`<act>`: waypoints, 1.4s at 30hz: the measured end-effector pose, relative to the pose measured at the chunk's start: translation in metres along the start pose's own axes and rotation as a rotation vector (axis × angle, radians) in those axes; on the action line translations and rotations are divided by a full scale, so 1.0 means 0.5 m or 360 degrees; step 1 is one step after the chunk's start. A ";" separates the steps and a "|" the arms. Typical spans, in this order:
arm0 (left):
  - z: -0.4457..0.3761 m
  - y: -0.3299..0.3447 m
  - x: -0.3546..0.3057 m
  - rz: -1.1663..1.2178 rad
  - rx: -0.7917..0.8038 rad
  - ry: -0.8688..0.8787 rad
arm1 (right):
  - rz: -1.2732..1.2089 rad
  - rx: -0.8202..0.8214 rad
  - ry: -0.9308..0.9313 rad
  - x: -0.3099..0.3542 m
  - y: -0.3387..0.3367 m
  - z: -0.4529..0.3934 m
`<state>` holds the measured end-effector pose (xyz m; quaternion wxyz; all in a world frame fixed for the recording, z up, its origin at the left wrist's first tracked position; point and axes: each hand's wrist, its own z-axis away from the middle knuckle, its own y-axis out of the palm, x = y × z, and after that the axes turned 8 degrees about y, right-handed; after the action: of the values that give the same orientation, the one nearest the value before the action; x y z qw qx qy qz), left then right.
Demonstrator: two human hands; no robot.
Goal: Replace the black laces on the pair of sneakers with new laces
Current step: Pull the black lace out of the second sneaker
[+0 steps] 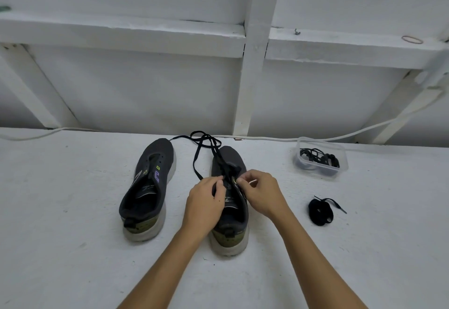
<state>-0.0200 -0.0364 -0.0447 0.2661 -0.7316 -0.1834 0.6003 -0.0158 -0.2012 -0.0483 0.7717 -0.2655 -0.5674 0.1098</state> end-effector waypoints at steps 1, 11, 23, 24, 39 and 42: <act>0.000 0.000 0.001 0.0007 -0.0001 -0.0001 | -0.0049 -0.0018 0.0020 0.006 -0.002 0.000; 0.002 0.000 0.001 0.0016 -0.0020 -0.0018 | -0.0119 0.0180 0.0052 0.022 -0.001 -0.008; 0.004 0.001 0.002 0.0030 -0.0032 -0.0014 | -0.0295 0.0198 0.0245 0.004 0.004 0.004; 0.005 0.002 0.003 0.0033 -0.0039 -0.0015 | -0.0241 0.0159 0.0156 0.000 0.008 0.002; 0.004 0.000 0.010 0.0057 -0.0035 -0.0041 | -0.0258 0.0009 0.0127 0.007 0.012 -0.001; 0.004 -0.001 0.008 0.0090 -0.0004 -0.0039 | -0.0607 -0.0440 0.0238 0.015 -0.020 -0.028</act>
<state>-0.0210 -0.0331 -0.0478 0.2457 -0.7295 -0.1667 0.6162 -0.0015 -0.2100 -0.0396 0.7747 -0.2641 -0.5582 -0.1364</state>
